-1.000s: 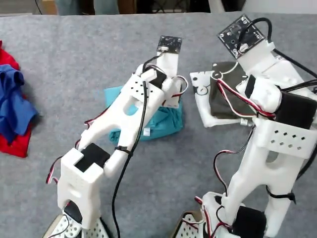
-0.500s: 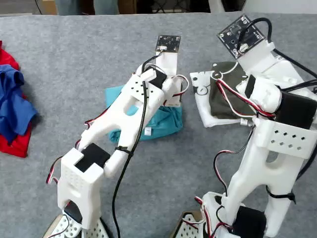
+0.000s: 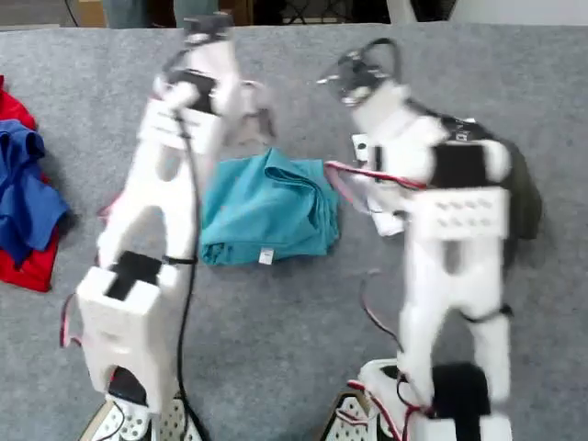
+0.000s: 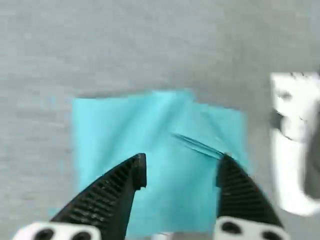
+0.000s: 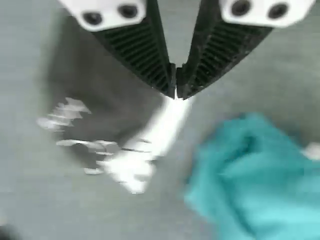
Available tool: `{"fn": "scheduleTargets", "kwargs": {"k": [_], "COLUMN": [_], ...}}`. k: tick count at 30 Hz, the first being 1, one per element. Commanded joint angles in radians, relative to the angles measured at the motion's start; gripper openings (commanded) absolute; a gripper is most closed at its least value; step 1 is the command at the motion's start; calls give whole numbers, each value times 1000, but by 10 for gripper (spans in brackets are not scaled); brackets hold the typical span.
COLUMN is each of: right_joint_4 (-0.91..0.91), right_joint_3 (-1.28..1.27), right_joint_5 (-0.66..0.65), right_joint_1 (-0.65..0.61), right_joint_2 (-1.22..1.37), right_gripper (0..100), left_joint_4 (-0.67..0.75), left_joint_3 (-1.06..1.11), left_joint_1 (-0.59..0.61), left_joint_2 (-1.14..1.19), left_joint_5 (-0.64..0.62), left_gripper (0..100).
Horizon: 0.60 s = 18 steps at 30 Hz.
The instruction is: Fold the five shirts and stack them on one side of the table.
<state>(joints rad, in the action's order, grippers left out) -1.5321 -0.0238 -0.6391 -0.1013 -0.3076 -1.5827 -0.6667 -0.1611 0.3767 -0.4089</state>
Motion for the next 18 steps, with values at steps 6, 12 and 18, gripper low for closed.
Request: {"fn": "scheduleTargets", "kwargs": {"k": [6,12,18], "right_joint_4": [5,-17,75], "right_joint_3": [-27,-31,-96], "right_joint_5": [308,381,367], "right_joint_1": [-307,-296,-192], "right_joint_2": [277,506,639], "right_gripper": [15,15,15], "left_joint_4": [92,385,588], "left_joint_3": [286,550,645], "left_joint_1": [177,76,61], "left_joint_2": [-6,-8,21], "left_joint_5": [169,38,18], "left_gripper": [48,59,62]}}
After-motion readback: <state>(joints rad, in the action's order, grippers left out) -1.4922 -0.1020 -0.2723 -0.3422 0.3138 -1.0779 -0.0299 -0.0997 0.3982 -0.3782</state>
